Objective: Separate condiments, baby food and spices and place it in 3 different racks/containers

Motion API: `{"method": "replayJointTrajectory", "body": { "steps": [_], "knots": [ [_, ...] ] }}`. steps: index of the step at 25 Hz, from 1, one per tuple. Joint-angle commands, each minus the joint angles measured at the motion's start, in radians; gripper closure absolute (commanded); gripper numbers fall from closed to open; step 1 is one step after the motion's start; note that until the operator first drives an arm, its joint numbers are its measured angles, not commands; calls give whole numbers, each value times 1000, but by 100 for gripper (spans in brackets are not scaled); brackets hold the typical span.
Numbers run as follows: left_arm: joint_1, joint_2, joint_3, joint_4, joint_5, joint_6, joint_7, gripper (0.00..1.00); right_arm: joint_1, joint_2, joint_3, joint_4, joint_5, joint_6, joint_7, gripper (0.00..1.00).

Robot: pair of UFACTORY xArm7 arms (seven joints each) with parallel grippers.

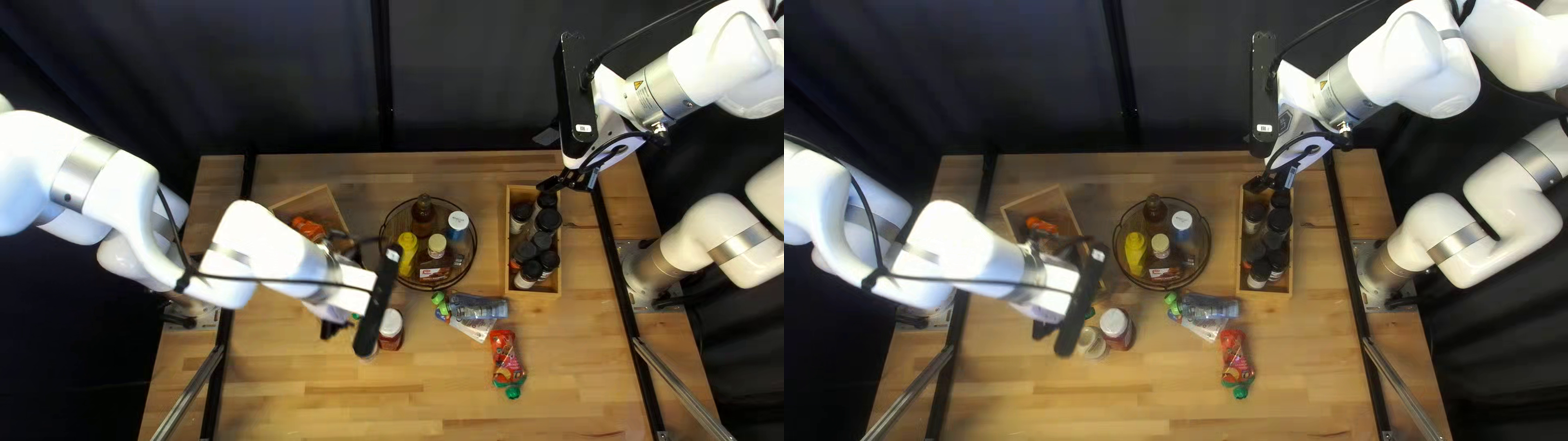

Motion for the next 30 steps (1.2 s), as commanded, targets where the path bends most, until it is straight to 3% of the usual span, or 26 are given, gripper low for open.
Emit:
{"method": "replayJointTrajectory", "body": {
  "steps": [1, 10, 16, 22, 30],
  "knots": [
    [-5, 21, -30, 38, 4, 50, -124, 0, 0, 0, 0, 0, 0, 0, 0, 0],
    [32, 38, -105, 44, 79, 135, -764, 0, 0, 0, 0, 0, 0, 0, 0, 0],
    [57, 71, -111, 19, 123, 116, -1109, 0, 0, 0, 0, 0, 0, 0, 0, 0],
    [72, 109, -104, 5, 131, 91, -1244, 0, 0, 0, 0, 0, 0, 0, 0, 0],
    [76, 188, -101, 42, 87, 86, -1279, 0, 0, 0, 0, 0, 0, 0, 0, 0]
  ]
}}
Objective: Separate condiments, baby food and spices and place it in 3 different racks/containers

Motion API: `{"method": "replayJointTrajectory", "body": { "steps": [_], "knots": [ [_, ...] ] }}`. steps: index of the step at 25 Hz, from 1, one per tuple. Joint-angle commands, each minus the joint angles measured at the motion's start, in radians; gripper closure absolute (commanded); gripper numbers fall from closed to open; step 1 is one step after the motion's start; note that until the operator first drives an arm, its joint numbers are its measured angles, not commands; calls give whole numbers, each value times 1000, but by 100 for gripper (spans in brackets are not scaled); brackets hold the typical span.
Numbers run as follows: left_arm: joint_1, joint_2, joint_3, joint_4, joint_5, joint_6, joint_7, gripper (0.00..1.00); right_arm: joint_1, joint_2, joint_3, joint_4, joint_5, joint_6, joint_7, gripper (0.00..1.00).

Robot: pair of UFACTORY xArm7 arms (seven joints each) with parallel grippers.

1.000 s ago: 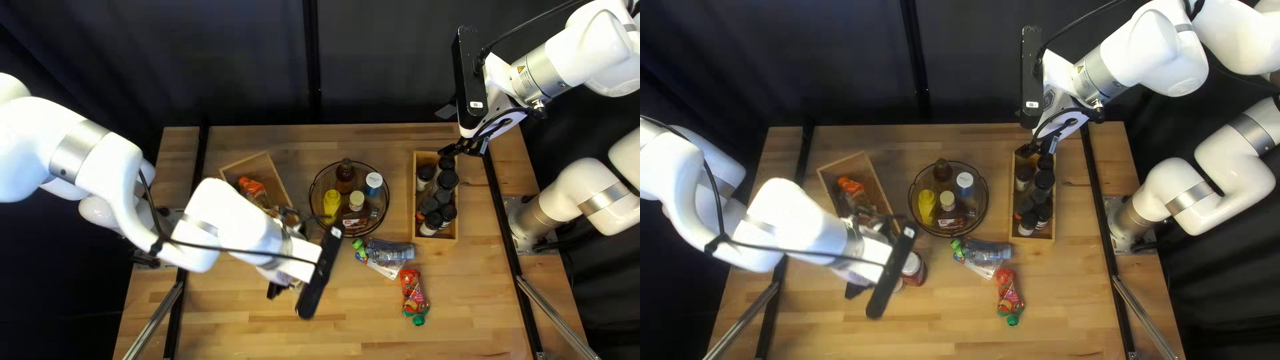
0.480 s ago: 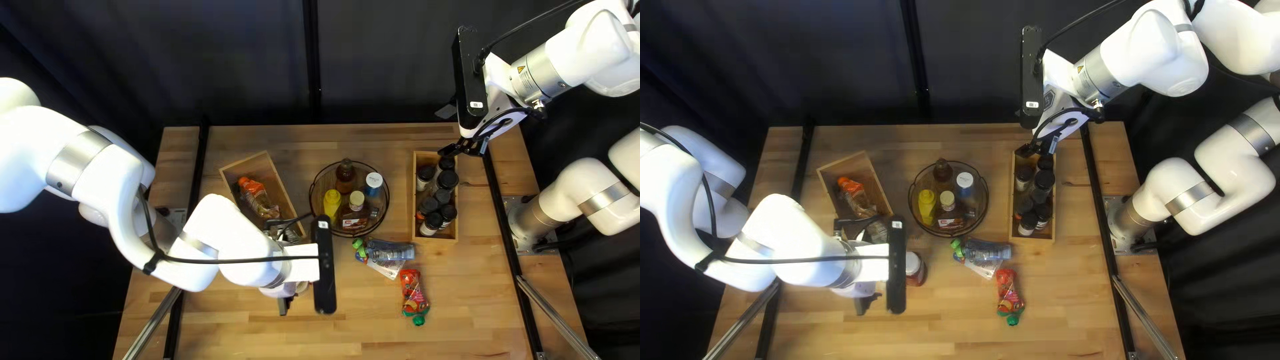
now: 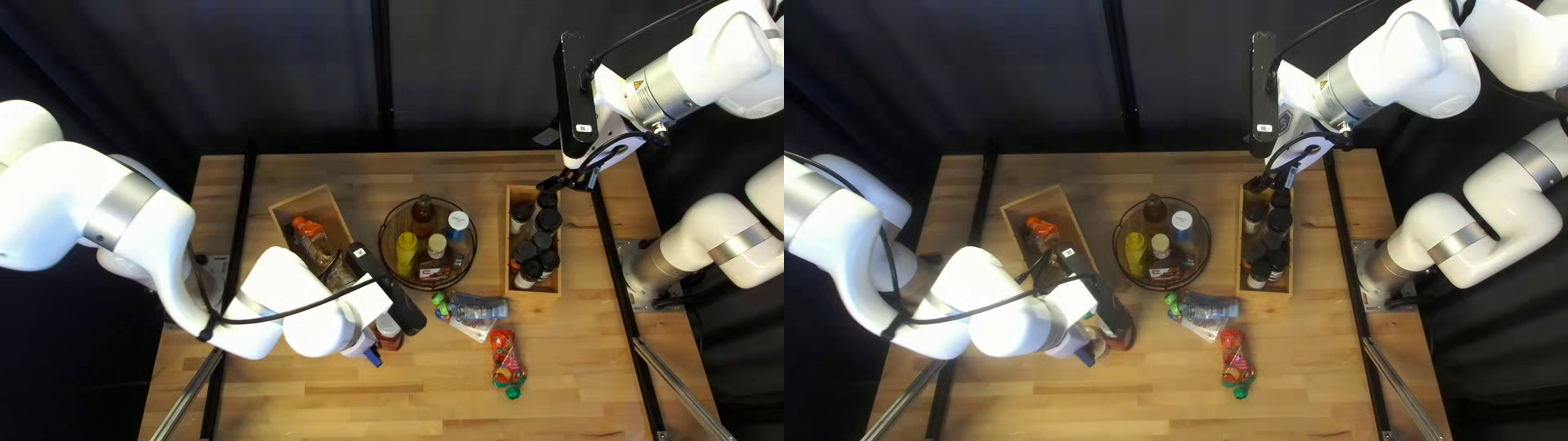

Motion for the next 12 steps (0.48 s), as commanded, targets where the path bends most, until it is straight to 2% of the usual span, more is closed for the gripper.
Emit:
{"method": "replayJointTrajectory", "body": {
  "steps": [1, 9, 10, 11, 12],
  "knots": [
    [2, 38, 2, 17, -33, -21, 5, 0, 0, 0, 0, 0, 0, 0, 0, 0],
    [11, 45, 11, -12, -77, -72, 42, 0, 0, 0, 0, 0, 0, 0, 0, 0],
    [13, 46, 13, -15, -82, -81, 50, 3, 0, 0, 0, 0, 0, 0, 0, 0],
    [14, 47, 14, -16, -85, -84, 55, 14, 0, 0, 0, 0, 0, 0, 0, 0],
    [15, 46, 15, -18, -92, -90, 62, 43, 0, 0, 0, 0, 0, 0, 0, 0]
  ]
}}
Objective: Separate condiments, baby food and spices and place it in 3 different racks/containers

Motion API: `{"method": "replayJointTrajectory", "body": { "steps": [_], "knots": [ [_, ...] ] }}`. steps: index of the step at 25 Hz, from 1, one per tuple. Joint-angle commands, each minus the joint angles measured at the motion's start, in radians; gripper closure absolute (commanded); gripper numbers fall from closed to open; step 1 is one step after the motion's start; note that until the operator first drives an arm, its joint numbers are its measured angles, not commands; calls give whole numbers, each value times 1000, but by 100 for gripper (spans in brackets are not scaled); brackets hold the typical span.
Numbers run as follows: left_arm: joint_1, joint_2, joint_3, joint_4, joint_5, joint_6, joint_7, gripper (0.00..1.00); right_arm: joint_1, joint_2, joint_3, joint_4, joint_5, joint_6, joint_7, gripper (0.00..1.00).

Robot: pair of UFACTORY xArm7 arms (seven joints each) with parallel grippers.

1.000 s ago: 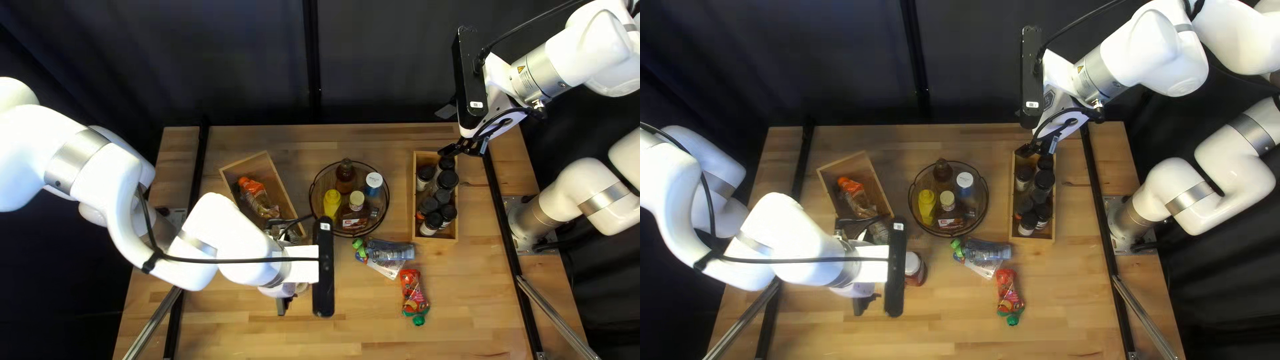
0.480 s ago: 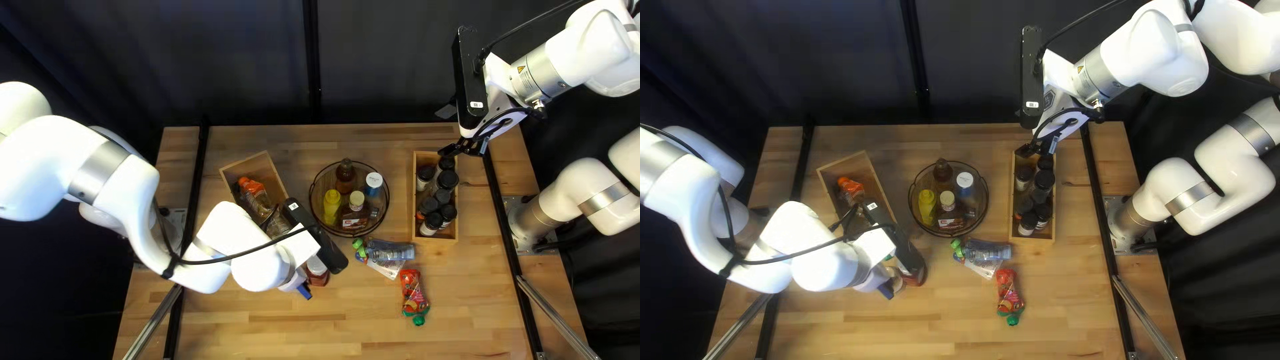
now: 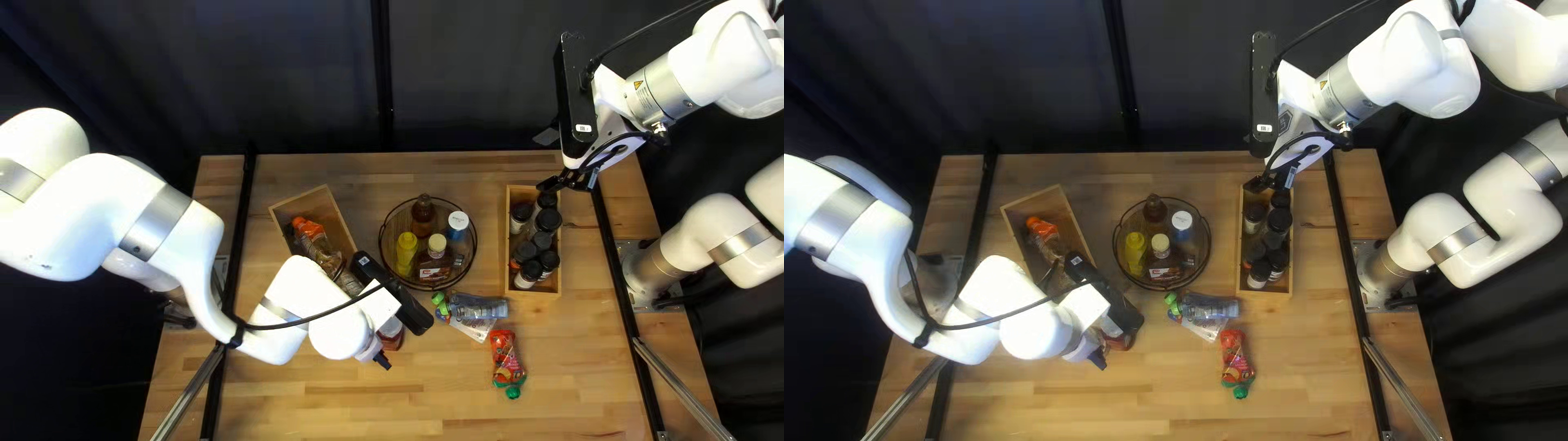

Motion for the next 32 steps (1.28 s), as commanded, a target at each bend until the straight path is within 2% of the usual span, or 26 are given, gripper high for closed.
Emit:
{"method": "replayJointTrajectory", "body": {
  "steps": [1, 6, 13, 19, 20, 21, 22, 24, 29, 32],
  "knots": [
    [4, 2, 4, -7, -20, -19, 25, 98, 0, 0, 0, 0, 0, 0, 0, 0],
    [-1, -10, -1, 22, -30, 21, 40, 100, 0, 0, 0, 0, 0, 0, 0, 0],
    [-10, -89, -11, 83, -23, 172, 58, 100, 0, 0, 0, 0, 0, 0, 0, 0],
    [-17, -97, -21, 140, -12, 254, 63, 100, 0, 0, 0, 0, 0, 0, 0, 0],
    [-19, -93, -23, 135, -10, 248, 60, 84, 0, 0, 0, 0, 0, 0, 0, 0],
    [-20, -91, -24, 132, -10, 244, 59, 56, 0, 0, 0, 0, 0, 0, 0, 0],
    [-21, -87, -25, 128, -10, 237, 58, 6, 0, 0, 0, 0, 0, 0, 0, 0],
    [-22, -84, -27, 124, -9, 229, 55, 0, 0, 0, 0, 0, 0, 0, 0, 0],
    [-33, -65, -35, 143, -25, 217, 86, 0, 0, 0, 0, 0, 0, 0, 0, 0],
    [-30, -54, -28, 98, -57, 146, 173, 0, 0, 0, 0, 0, 0, 0, 0, 0]
  ]
}}
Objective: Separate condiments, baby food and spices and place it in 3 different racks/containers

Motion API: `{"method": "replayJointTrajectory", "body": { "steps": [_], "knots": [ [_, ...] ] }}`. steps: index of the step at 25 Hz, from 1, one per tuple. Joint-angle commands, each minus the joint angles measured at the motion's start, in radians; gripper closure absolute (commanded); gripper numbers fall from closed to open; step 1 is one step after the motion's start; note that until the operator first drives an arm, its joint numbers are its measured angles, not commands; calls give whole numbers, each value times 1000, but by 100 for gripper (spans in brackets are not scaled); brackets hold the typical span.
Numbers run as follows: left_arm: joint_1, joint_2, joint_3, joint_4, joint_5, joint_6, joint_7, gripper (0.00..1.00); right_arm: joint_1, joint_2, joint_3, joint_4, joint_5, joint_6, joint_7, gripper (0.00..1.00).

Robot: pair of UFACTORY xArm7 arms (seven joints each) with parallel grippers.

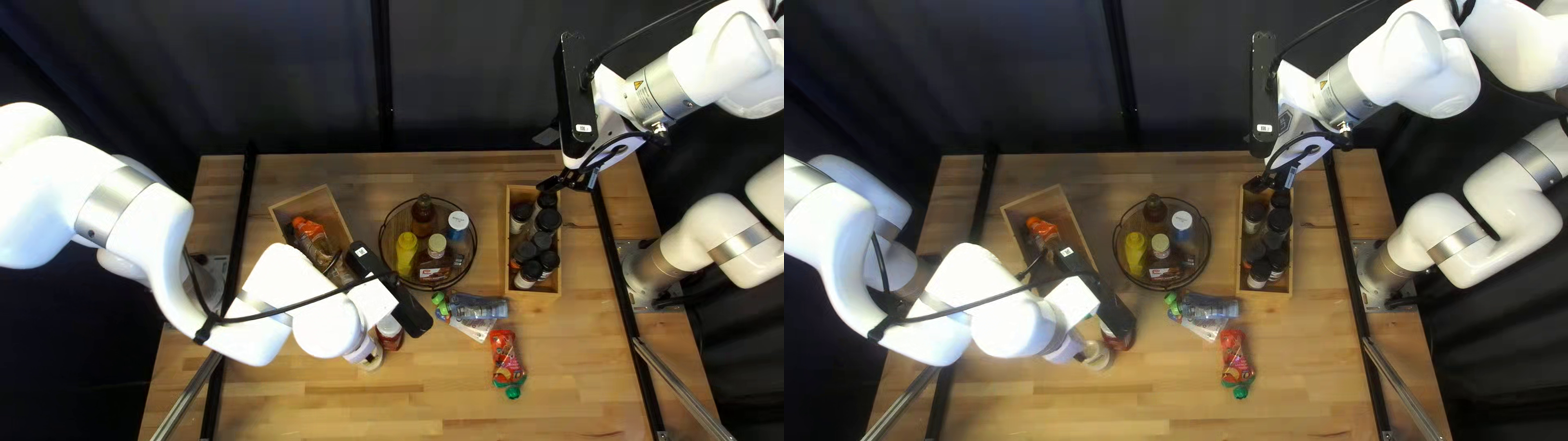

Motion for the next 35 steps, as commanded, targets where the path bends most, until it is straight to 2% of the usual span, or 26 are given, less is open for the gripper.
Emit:
{"method": "replayJointTrajectory", "body": {
  "steps": [1, 4, 10, 20, 21, 22, 23, 29, 35],
  "knots": [
    [5, 14, 9, -56, -41, -89, 104, 0, 0, 0, 0, 0, 0, 0, 0, 0],
    [9, 38, 15, -74, -65, -138, 172, 0, 0, 0, 0, 0, 0, 0, 0, 0],
    [21, 124, 18, -49, -87, -197, 322, 0, 0, 0, 0, 0, 0, 0, 0, 0],
    [22, 142, 23, -100, -51, -280, 309, 0, 0, 0, 0, 0, 0, 0, 0, 0],
    [21, 143, 23, -103, -49, -285, 306, 12, 0, 0, 0, 0, 0, 0, 0, 0],
    [21, 148, 23, -103, -46, -290, 302, 95, 0, 0, 0, 0, 0, 0, 0, 0],
    [20, 158, 24, -100, -38, -296, 293, 100, 0, 0, 0, 0, 0, 0, 0, 0],
    [17, 168, 23, -86, -29, -288, 282, 100, 0, 0, 0, 0, 0, 0, 0, 0],
    [2, 111, 9, -41, -35, -171, 273, 100, 0, 0, 0, 0, 0, 0, 0, 0]
  ]
}}
